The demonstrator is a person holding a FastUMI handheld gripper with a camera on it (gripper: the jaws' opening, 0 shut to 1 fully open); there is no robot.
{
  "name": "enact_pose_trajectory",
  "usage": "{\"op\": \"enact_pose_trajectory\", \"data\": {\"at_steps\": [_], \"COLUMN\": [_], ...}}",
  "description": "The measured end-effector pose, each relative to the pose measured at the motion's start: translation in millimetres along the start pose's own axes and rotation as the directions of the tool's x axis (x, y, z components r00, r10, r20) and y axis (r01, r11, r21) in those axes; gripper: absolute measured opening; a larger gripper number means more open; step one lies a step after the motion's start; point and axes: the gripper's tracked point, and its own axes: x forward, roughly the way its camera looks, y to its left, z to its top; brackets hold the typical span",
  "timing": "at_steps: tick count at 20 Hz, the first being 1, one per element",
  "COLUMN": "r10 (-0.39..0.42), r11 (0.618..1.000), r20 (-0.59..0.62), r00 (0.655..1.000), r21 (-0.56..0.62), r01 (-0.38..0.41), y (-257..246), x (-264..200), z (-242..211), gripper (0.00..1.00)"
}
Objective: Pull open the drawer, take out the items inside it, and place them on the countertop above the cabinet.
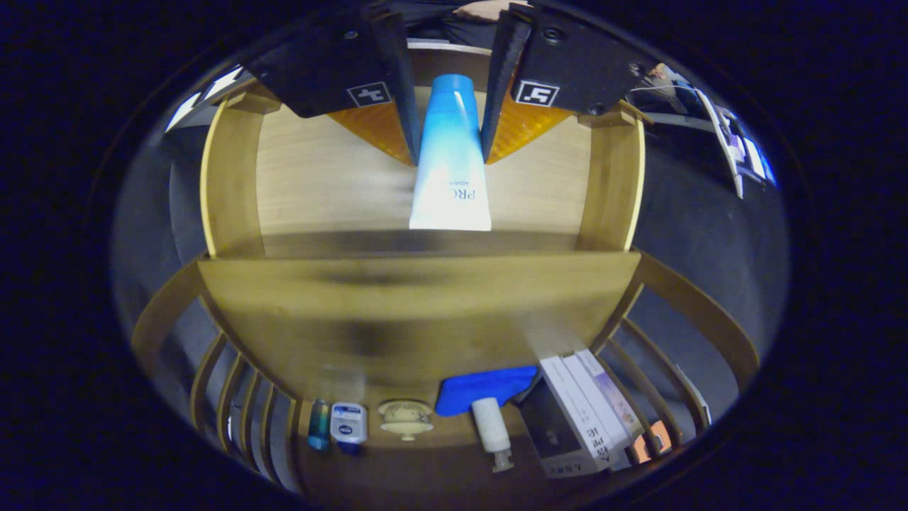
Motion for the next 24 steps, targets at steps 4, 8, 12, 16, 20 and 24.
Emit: {"op": "enact_pose_trajectory", "data": {"at_steps": [4, 8, 12, 16, 20, 24], "r10": [-0.020, -0.022, -0.030, -0.051, -0.067, -0.106], "r11": [1.000, 0.999, 0.999, 0.997, 0.996, 0.994], "r20": [0.038, 0.062, 0.048, 0.022, -0.011, -0.049], "r00": [0.999, 0.998, 0.998, 0.998, 0.998, 0.993], "r21": [0.025, 0.050, 0.043, 0.065, 0.059, 0.024], "r01": [0.019, 0.019, 0.027, 0.050, 0.068, 0.108], "y": [-4.5, -6.0, -6.8, -9.7, -11.1, -13.5], "x": [-3.8, 11.5, 27.0, 41.1, 57.7, 65.9], "z": [46.2, 92.5, 127.5, 151.1, 156.8, 156.3], "gripper": [0.50, 0.50, 0.50, 0.50, 0.50, 0.50]}}
